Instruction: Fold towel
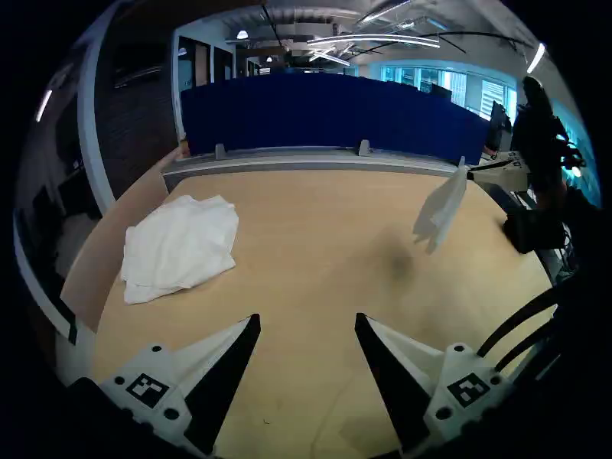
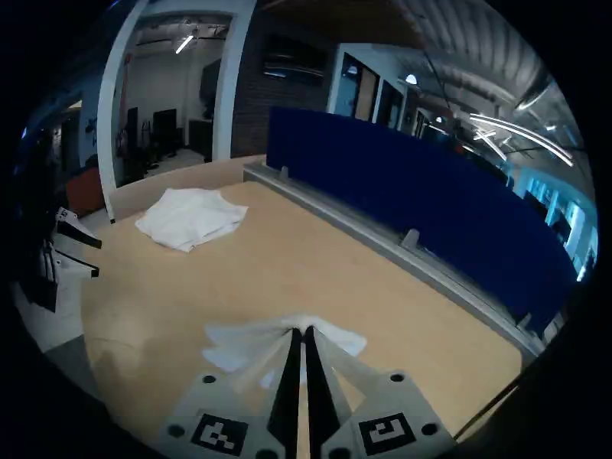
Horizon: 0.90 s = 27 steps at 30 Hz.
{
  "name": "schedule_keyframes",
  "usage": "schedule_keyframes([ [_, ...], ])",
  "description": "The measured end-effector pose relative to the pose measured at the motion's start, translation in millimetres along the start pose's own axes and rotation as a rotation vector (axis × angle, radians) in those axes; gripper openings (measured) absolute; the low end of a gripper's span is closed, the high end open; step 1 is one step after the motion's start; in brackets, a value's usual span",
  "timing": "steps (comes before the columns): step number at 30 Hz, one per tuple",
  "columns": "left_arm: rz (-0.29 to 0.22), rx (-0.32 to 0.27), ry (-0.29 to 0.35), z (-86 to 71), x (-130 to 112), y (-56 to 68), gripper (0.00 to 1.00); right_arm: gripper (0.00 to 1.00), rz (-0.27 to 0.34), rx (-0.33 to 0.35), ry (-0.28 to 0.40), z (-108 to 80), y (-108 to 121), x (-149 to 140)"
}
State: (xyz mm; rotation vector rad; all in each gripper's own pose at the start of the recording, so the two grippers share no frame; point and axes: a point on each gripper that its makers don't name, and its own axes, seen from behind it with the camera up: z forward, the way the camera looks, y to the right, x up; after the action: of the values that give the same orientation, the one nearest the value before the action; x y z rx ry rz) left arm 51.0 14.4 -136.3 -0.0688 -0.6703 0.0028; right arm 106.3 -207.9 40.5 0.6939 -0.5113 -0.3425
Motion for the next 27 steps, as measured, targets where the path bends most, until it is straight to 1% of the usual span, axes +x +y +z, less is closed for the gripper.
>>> schedule_keyframes([
  [5, 0.003, -0.008, -0.003, 0.1, 0, 8.6, 0.92, 0.04, 0.033, -0.020, 0.008, -16.3, 25, -5],
  [9, 0.013, -0.004, -0.010, 1.8, -1, 11.6, 0.92, 0.04, 0.051, -0.042, 0.004, -30.7, 51, -13],
  [14, 0.030, 0.002, -0.015, 3.1, 0, 16.4, 0.92, 0.04, 0.060, -0.080, -0.018, -51.5, 91, -32],
  [20, 0.021, 0.006, -0.028, 4.9, -2, 23.5, 0.92, 0.04, 0.078, -0.124, -0.045, -75.6, 142, -57],
  [27, 0.030, 0.018, -0.048, 7.1, -6, 31.5, 0.92, 0.04, 0.118, -0.171, -0.063, -96.1, 203, -82],
])
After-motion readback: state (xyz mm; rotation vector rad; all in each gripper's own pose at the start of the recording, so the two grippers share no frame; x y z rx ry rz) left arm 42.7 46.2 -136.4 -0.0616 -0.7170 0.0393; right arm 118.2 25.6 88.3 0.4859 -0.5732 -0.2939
